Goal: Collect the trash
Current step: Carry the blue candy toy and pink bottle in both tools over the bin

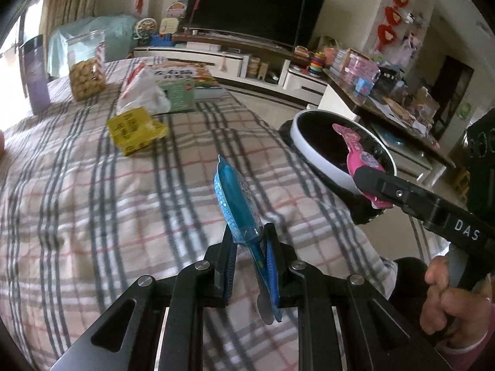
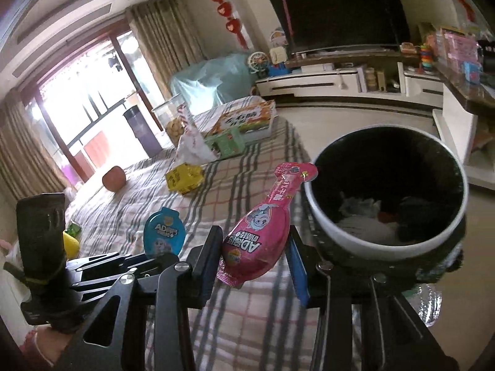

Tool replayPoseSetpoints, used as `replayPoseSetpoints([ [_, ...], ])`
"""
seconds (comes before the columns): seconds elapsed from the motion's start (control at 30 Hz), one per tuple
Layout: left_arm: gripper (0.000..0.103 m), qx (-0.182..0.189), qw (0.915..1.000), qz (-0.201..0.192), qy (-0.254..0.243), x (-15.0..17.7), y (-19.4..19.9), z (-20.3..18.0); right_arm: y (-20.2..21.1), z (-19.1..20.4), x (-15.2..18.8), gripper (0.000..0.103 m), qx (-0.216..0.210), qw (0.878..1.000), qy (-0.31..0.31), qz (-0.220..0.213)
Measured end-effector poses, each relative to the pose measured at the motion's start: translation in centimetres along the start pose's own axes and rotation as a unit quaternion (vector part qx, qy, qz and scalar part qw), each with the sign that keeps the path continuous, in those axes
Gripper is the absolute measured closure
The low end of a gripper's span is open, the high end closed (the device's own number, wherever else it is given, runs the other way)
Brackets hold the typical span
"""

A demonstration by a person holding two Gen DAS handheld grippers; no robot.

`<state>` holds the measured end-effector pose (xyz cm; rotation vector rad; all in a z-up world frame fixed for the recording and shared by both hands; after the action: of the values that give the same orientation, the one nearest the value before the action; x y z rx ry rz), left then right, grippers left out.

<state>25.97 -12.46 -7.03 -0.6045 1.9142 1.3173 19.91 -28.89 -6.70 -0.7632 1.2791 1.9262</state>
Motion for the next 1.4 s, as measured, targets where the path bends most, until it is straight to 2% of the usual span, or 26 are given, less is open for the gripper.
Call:
replayPoseSetpoints([
  [0.73,0.087,0.024,0.9986,-0.003,-0.047,-3.1,-3.6,-5.6,2.7,-5.4,-2.2,0.062,0.038,0.998,-0.023,-0.034],
  [1.4,0.087,0.035,0.9973,0.004,-0.064,-4.5,-7.1,-8.3,2.9,-9.2,-3.3,0.062,0.056,0.997,-0.036,-0.035],
])
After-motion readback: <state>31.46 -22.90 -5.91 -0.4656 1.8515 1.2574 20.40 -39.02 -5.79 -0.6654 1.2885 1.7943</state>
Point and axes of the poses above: each gripper's, at about its wrist camera, not at the fingertips, and y roughly against the way its jaws point, z to its left, x to its underside, the point moved 5 cm from there along -y, roughly the way its jaws point, and after that the axes turned 11 degrees about -z, right-handed, at the moved point
